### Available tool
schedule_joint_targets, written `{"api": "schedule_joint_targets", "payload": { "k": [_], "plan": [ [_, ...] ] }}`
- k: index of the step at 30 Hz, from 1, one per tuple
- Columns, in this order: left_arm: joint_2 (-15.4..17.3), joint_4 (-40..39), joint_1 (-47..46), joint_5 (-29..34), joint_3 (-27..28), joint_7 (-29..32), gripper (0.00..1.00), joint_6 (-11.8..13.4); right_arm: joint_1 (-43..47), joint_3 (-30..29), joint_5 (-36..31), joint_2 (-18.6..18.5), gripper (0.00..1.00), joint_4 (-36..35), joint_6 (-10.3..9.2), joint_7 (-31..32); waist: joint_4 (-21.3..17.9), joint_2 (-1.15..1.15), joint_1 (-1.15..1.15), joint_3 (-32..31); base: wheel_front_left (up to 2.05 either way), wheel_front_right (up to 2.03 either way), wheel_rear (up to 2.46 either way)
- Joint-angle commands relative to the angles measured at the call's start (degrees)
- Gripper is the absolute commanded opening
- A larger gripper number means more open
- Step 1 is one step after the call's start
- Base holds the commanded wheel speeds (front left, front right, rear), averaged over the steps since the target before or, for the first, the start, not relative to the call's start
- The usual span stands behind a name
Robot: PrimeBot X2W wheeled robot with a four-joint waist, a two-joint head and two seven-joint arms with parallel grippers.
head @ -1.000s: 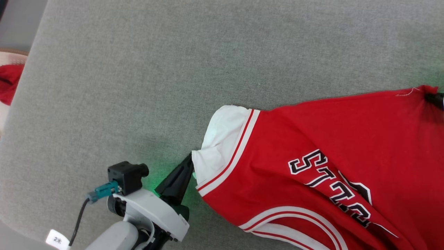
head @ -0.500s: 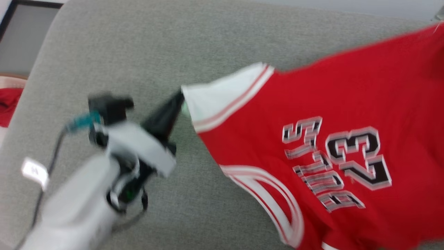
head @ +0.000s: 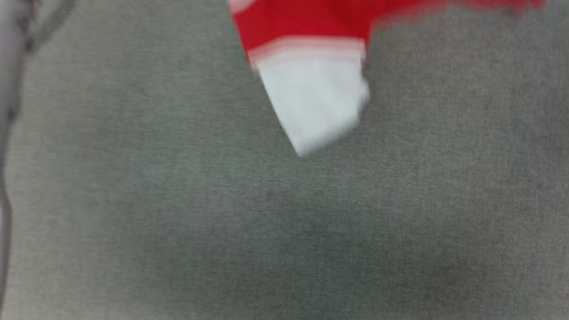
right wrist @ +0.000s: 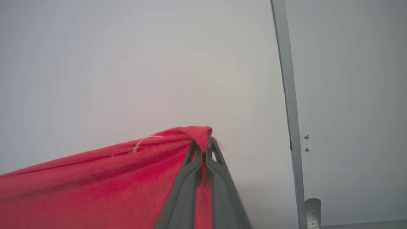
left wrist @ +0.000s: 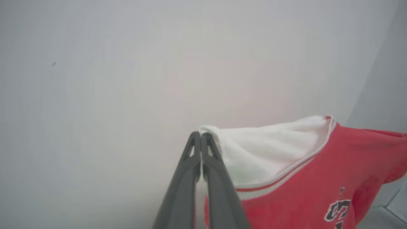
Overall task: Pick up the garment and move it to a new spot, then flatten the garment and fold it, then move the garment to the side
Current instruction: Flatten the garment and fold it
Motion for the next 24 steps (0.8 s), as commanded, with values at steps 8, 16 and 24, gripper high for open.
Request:
{"api": "schedule_joint_targets", "payload": {
  "k": [8,16,24],
  "plan": [
    [-2.81,12.94,-14.31,0.15,3.27,-7.52,0.0,-0.53,-9.99,-1.88,-2.79,2.0,0.0,6.96,-0.1,-5.0,-4.21,0.0,0.0,4.25,0.0,0.0,0.0],
    [-5.81,13.68,-6.73,-2.86,0.53,-9.89,0.0,-2.03,-2.3,4.09,0.6,2.23,0.0,6.72,-0.08,-3.91,-3.51,0.0,0.0,2.46,0.0,0.0,0.0],
    [-5.34,-1.34,17.34,-6.35,-0.08,-11.09,0.0,-2.07,19.77,13.06,9.86,-3.66,0.0,-7.72,-0.07,-2.14,-1.86,0.0,0.0,-1.73,0.0,0.0,0.0]
  ]
}}
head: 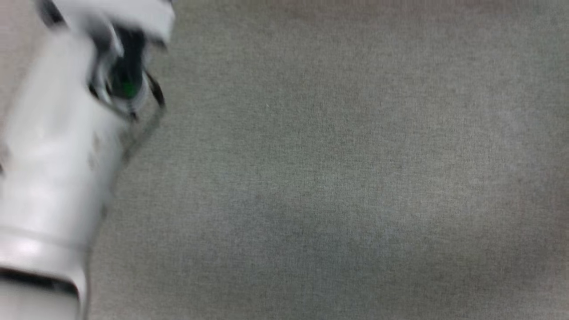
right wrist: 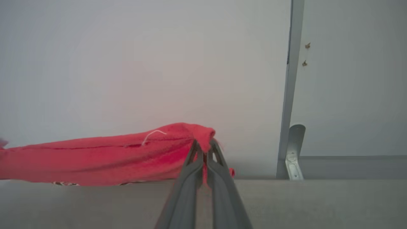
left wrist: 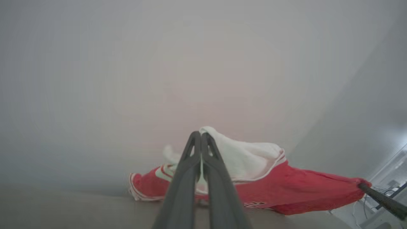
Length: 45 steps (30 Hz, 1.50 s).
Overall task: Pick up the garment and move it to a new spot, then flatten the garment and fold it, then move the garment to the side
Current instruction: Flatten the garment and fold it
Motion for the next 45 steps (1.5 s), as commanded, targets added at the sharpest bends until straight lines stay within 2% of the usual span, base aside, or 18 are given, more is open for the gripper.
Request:
{"api": "schedule_joint_targets", "payload": {
  "k": [1,5,9,16,20,25,32,38,42,45],
  "plan": [
    [-0.1,-2.45,3.85,-0.78,1.42,-0.34,0.0,-0.12,3.42,0.5,1.85,-1.11,0.0,-2.22,-0.06,0.31,0.75,0.0,0.0,-1.82,0.0,0.0,0.0],
    [-0.35,-10.7,17.12,-1.73,5.64,-0.37,0.0,-0.12,15.66,2.03,7.24,-4.01,0.0,-11.0,-0.05,2.64,0.87,0.0,0.0,-3.49,0.0,0.0,0.0],
    [-1.55,-16.85,29.7,-0.39,10.37,-0.32,0.0,-0.13,26.24,2.09,9.56,-6.45,0.0,-17.89,-0.05,4.47,0.82,0.0,0.0,-5.45,0.0,0.0,0.0],
    [-3.79,-26.12,46.35,1.33,14.08,-0.33,0.0,-0.13,40.72,-1.73,10.42,-8.39,0.0,-26.48,-0.05,7.31,0.52,0.0,0.0,-9.5,0.0,0.0,0.0],
    [-2.91,-30.85,54.14,2.07,14.82,-0.33,0.0,-0.13,48.37,-3.57,8.72,-9.69,0.0,-32.64,-0.06,9.49,0.22,0.0,0.0,-11.49,0.0,0.0,0.0],
    [-2.28,-36.62,62.61,3.55,15.44,-0.33,0.0,0.32,58.84,-9.29,7.71,-9.9,0.0,-39.86,-0.06,12.63,-0.07,0.0,0.0,-13.21,0.0,0.0,0.0],
    [-0.04,-46.86,73.63,6.8,16.07,-0.33,0.0,4.19,73.15,-19.57,5.08,-6.98,0.0,-52.87,-0.06,19.23,-0.54,0.0,0.0,-14.02,0.0,0.0,0.0],
    [1.25,-53.95,77.31,8.35,15.56,1.21,0.0,7.01,79.85,-26.52,2.97,-1.65,0.0,-62.3,-0.05,25.06,-0.21,0.0,0.0,-13.39,0.0,0.0,0.0],
    [1.04,-53.49,73.82,8.24,14.79,3.06,0.0,7.72,76.15,-27.51,1.95,0.19,0.0,-62.93,-0.05,27.13,-0.08,0.0,0.0,-12.2,0.0,0.0,0.0],
    [1.24,-51.83,69.46,8.72,13.52,5.11,0.0,7.05,72.02,-26.26,0.36,-0.6,0.0,-60.54,-0.05,27.82,0.12,0.0,0.0,-10.63,0.0,0.0,0.0]
  ]
}}
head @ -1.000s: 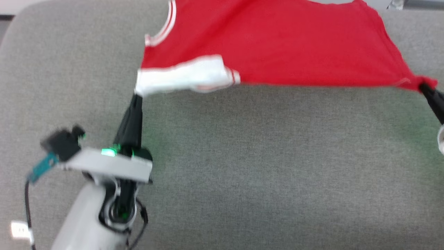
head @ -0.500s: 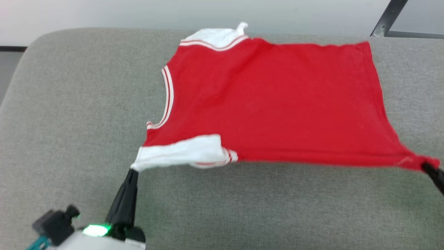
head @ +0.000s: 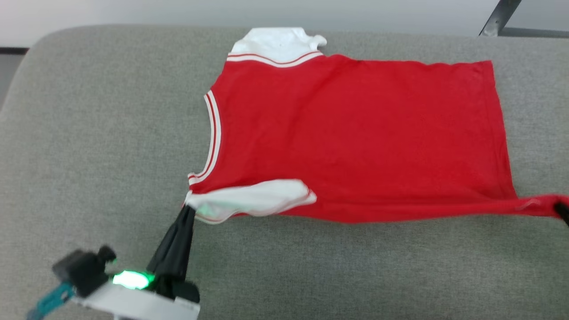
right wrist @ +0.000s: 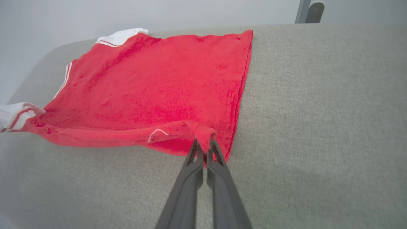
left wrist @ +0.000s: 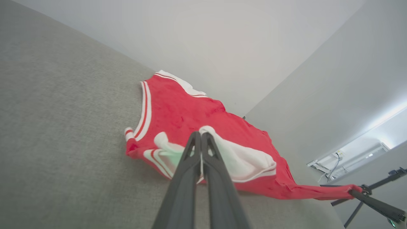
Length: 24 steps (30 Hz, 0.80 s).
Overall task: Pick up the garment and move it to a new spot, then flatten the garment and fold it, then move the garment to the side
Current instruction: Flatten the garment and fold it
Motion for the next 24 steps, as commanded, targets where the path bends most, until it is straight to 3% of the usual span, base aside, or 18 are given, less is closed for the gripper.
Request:
{"api": "schedule_joint_targets", "payload": {
  "k": [1,13,24],
  "plan": [
    [0.04,1.08,-3.21,0.57,-0.58,0.8,0.0,-0.56,-3.19,1.02,-0.46,-0.08,0.0,1.67,-0.04,0.29,0.26,0.0,0.0,1.97,0.0,0.0,0.0],
    [-2.87,14.85,-22.07,0.3,-0.8,1.28,0.0,-3.55,-20.77,8.53,-3.95,-1.93,0.0,16.91,-0.04,-1.82,1.58,0.0,0.0,8.21,0.0,0.0,0.0],
    [-4.13,29.9,-28.38,3.77,-3.43,-1.04,0.0,-4.82,-23.72,11.04,-3.72,-0.34,0.0,24.37,-0.04,-5.14,1.38,0.0,0.0,10.21,0.0,0.0,0.0]
  ]
}}
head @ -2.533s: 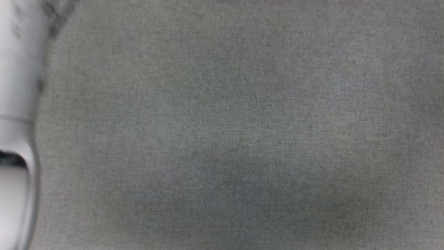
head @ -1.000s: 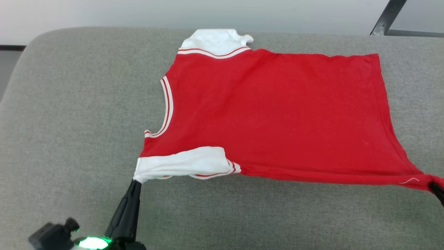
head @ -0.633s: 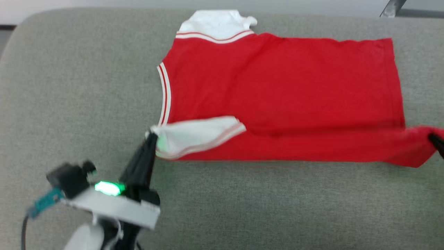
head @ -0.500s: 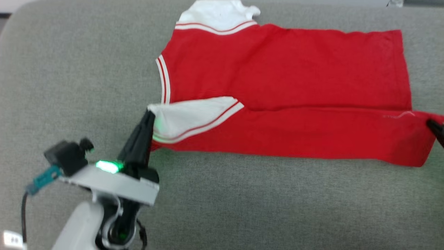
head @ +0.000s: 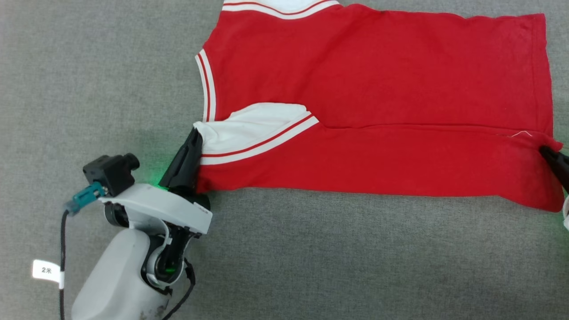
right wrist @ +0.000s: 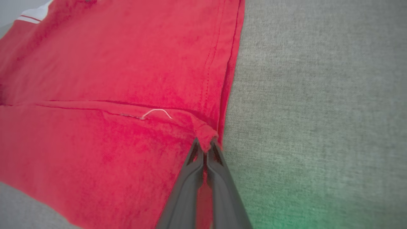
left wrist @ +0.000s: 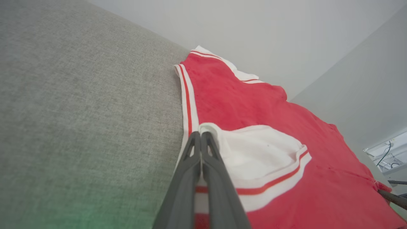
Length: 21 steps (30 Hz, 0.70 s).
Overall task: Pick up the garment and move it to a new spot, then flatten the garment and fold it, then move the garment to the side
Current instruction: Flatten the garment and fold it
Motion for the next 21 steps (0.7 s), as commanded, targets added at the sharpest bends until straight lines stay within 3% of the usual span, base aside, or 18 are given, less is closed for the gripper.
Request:
{"api": "schedule_joint_targets", "payload": {
  "k": [1,5,6,7,8,9,10,15,21],
  "plan": [
    [0.28,0.69,-0.81,0.65,-0.18,-0.24,0.0,-0.39,-0.71,0.63,-0.1,0.33,0.0,0.48,-0.04,-0.24,-0.16,0.0,0.0,0.12,0.0,0.0,0.0],
    [0.82,4.1,-2.23,2.58,-1.36,-0.65,0.0,-0.24,-0.81,1.74,-0.35,0.54,0.0,2.11,-0.04,-1.42,-0.26,0.0,0.0,0.34,0.0,0.0,0.0],
    [0.85,4.68,-2.56,3.02,-1.68,-0.61,0.08,-0.34,-0.96,2.03,-0.44,0.59,0.0,2.49,-0.04,-1.7,-0.26,0.0,0.0,0.27,0.0,0.0,0.0],
    [1.17,5.29,-2.98,3.57,-1.91,-0.66,0.35,-0.33,-1.02,2.36,-0.58,0.63,0.0,2.67,-0.04,-2.08,-0.25,0.0,0.0,0.13,0.0,0.0,0.0],
    [1.6,5.83,-3.46,4.24,-2.14,-0.77,0.75,-0.2,-1.13,2.75,-1.06,0.53,0.27,2.58,-0.04,-2.77,-0.26,0.0,0.0,-0.09,0.0,0.0,0.0],
    [1.89,6.08,-3.78,4.71,-2.36,-0.67,1.0,-0.14,-1.25,2.89,-1.19,0.47,0.53,2.49,-0.04,-3.51,-0.24,0.0,0.0,-0.38,0.0,0.0,0.0],
    [2.46,6.15,-4.06,5.43,-2.69,-0.43,1.0,-0.02,-1.36,2.85,-1.11,0.44,1.0,2.36,-0.04,-4.49,-0.18,0.0,0.0,-0.76,0.0,0.0,0.0],
    [7.3,3.24,-5.12,8.84,-3.71,2.26,1.0,1.04,-0.48,2.11,-2.48,0.54,1.0,1.03,-0.04,-9.06,0.03,0.0,0.0,-2.93,0.0,0.0,0.0],
    [16.74,-7.57,-5.15,9.26,-3.27,13.04,1.0,2.11,0.36,0.47,-4.22,1.65,1.0,-1.83,-0.04,-13.06,-0.25,0.0,0.0,-4.94,0.0,0.0,0.0]
  ]
}}
